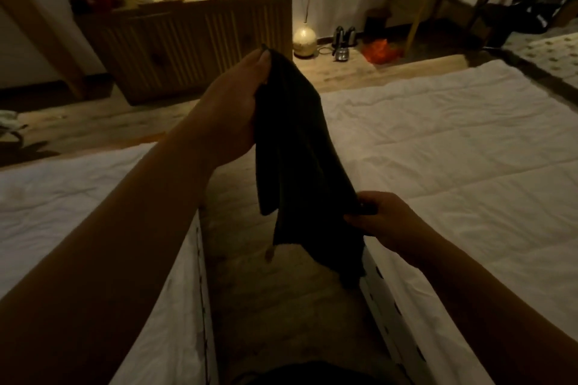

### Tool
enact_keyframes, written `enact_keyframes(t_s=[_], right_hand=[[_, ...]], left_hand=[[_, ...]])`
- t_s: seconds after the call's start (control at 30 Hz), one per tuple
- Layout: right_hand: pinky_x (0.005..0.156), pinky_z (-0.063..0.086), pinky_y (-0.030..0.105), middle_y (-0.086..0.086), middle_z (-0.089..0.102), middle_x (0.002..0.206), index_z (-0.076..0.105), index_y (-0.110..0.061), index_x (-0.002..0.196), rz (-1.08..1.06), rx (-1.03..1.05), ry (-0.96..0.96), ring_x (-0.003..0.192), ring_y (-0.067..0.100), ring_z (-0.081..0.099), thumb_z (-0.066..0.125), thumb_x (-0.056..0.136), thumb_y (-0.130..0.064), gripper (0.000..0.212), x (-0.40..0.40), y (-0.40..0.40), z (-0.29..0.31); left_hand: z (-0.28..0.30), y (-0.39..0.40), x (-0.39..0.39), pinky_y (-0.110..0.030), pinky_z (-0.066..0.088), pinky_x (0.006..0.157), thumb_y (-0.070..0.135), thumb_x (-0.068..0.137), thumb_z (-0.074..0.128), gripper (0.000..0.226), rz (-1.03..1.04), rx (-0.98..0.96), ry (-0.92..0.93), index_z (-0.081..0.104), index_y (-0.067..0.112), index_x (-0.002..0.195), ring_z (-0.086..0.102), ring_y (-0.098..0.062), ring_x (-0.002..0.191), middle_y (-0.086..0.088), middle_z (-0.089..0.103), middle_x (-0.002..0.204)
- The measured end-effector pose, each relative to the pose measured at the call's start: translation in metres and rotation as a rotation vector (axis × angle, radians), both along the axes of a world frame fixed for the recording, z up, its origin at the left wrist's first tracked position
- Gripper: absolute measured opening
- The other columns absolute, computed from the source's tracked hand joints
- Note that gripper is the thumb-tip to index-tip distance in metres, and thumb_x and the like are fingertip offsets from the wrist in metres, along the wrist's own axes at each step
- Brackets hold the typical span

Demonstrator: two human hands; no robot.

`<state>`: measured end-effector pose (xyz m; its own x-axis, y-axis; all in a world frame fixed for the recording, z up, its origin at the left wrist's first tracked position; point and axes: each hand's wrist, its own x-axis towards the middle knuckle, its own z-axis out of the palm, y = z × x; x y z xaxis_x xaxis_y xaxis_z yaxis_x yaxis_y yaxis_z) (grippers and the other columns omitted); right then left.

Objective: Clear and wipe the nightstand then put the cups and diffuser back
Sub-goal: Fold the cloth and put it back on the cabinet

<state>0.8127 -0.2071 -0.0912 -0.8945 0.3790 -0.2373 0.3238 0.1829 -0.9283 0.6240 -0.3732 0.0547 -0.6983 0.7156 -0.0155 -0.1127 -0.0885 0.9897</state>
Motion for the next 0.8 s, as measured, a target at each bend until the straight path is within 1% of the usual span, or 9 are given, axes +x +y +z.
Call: enact_keyframes(t_s=[0.1,0.17,0.23,0.3,0.37,0.47,0.53,0.7,0.8], right_hand=[[0.081,0.053,0.032,-0.004,0.075,0.087,0.075,-0.034,0.084,0.053,-0.012,-0.008,0.084,0.011,0.071,0.069,0.086,-0.017,0.018,-0.047,0.004,0.000],[0.079,0.050,0.030,-0.003,0.074,0.090,0.074,-0.033,0.089,0.071,-0.063,0.012,0.087,0.011,0.070,0.063,0.090,-0.018,0.019,-0.074,0.012,0.001],[0.079,0.051,0.030,-0.005,0.073,0.089,0.073,-0.036,0.089,0.057,-0.099,0.044,0.087,0.012,0.069,0.055,0.094,-0.019,0.025,-0.105,0.025,0.003],[0.074,0.053,0.031,-0.009,0.070,0.080,0.070,-0.037,0.084,0.041,-0.043,0.077,0.078,0.011,0.068,0.051,0.096,-0.023,0.026,-0.139,0.044,0.005],[0.068,0.053,0.032,-0.012,0.067,0.072,0.067,-0.040,0.081,0.048,0.074,0.101,0.069,0.008,0.064,0.052,0.096,-0.025,0.026,-0.177,0.068,0.007],[0.066,0.052,0.025,-0.014,0.068,0.076,0.065,-0.045,0.082,0.123,0.261,0.110,0.070,0.005,0.064,0.054,0.094,-0.025,0.026,-0.231,0.104,0.013],[0.059,0.049,0.013,-0.018,0.067,0.076,0.064,-0.047,0.082,0.193,0.363,0.122,0.072,0.000,0.063,0.054,0.094,-0.028,0.024,-0.271,0.131,0.021],[0.062,0.040,0.010,-0.015,0.064,0.085,0.064,-0.037,0.093,0.426,0.629,0.126,0.078,-0.003,0.059,0.063,0.089,-0.029,0.009,-0.357,0.190,0.041],[0.063,0.040,0.008,-0.021,0.059,0.086,0.065,-0.031,0.102,0.554,0.719,0.157,0.082,-0.005,0.058,0.075,0.079,-0.026,0.025,-0.402,0.221,0.055]], left_hand=[[0.005,0.000,-0.053,-0.034,0.054,0.079,0.033,0.100,0.037,0.024,0.025,-0.087,0.049,0.059,0.027,0.107,0.065,-0.020,0.101,-0.006,0.062,0.109],[0.007,-0.001,-0.081,-0.030,0.057,0.070,0.039,0.099,0.042,0.027,0.075,-0.078,-0.026,0.058,0.024,0.115,0.071,-0.017,0.090,-0.004,0.070,0.099],[0.008,-0.003,-0.113,-0.028,0.057,0.065,0.047,0.090,0.051,0.040,0.046,-0.108,-0.066,0.055,0.018,0.118,0.072,-0.016,0.087,-0.005,0.070,0.104],[0.000,-0.004,-0.145,-0.024,0.057,0.064,0.038,0.078,0.063,0.057,0.050,-0.267,0.082,0.047,0.015,0.127,0.071,-0.013,0.089,-0.006,0.063,0.115],[-0.014,-0.003,-0.175,-0.023,0.057,0.067,0.018,0.074,0.071,0.063,0.074,-0.352,0.238,0.042,0.029,0.129,0.070,-0.010,0.090,-0.002,0.063,0.112],[-0.038,0.004,-0.207,-0.017,0.054,0.068,0.008,0.088,0.063,0.046,0.008,-0.585,0.637,0.055,0.040,0.120,0.065,-0.001,0.089,0.012,0.061,0.106],[-0.048,0.015,-0.237,-0.014,0.047,0.073,0.010,0.091,0.059,0.036,-0.004,-0.734,0.810,0.059,0.039,0.113,0.057,0.007,0.090,0.023,0.056,0.103],[-0.055,0.038,-0.298,-0.006,0.042,0.061,0.016,0.087,0.067,0.026,0.106,-0.829,0.820,0.064,0.029,0.109,0.056,0.012,0.080,0.021,0.058,0.093],[-0.054,0.051,-0.332,-0.006,0.043,0.058,0.010,0.083,0.071,0.029,0.207,-0.808,0.756,0.062,0.027,0.105,0.058,0.007,0.078,0.020,0.057,0.088]])
